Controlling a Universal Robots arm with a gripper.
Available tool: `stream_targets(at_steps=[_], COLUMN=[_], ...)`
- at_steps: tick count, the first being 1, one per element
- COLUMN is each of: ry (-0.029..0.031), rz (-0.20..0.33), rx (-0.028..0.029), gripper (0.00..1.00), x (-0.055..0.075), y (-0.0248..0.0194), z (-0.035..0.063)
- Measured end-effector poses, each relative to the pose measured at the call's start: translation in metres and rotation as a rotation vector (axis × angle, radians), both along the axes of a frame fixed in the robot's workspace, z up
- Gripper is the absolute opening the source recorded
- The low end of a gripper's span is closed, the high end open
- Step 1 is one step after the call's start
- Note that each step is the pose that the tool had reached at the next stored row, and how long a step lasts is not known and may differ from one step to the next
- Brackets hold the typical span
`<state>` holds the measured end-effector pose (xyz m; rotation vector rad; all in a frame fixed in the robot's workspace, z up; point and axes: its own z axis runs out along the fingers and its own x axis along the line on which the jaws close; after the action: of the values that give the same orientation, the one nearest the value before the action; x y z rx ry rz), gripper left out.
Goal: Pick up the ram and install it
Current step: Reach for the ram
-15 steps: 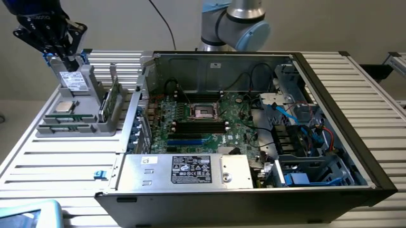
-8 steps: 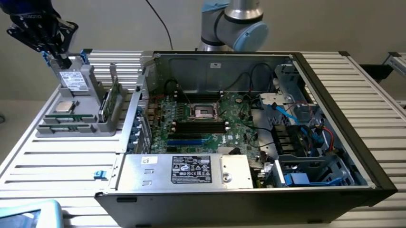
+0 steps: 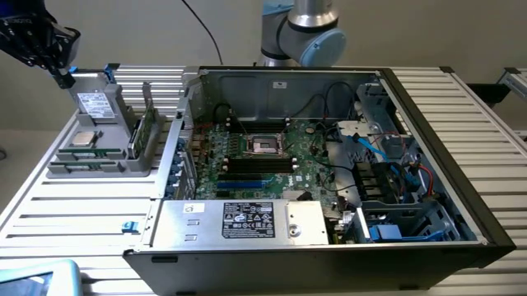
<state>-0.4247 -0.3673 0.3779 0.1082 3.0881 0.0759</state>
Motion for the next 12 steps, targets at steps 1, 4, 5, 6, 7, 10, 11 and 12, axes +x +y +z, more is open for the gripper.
stream_targets(at_steps=[1, 4, 5, 6, 7, 10, 11, 12], ry=[0.0000, 0.0001, 0.0001, 0.0001, 0.0000, 0.0001, 0.0000, 0.0000], rz=[0.000, 0.000, 0.000, 0.000, 0.000, 0.000, 0.000, 0.000], rx=[0.0000, 0.0000, 0.0000, 0.0001, 0.0001, 0.0001, 0.0002, 0.0001], gripper=[0.11, 0.11, 0.11, 0.11, 0.11, 0.11, 0.11, 0.11], x=[-0.004, -0.018, -0.023, -0.027, -0.030, -0.040, -0.042, -0.042], y=[0.0003, 0.0010, 0.0011, 0.0013, 0.0015, 0.0033, 0.0044, 0.0047], z=[-0.0002, -0.0004, -0.0005, -0.0005, -0.0006, -0.0010, -0.0011, -0.0011])
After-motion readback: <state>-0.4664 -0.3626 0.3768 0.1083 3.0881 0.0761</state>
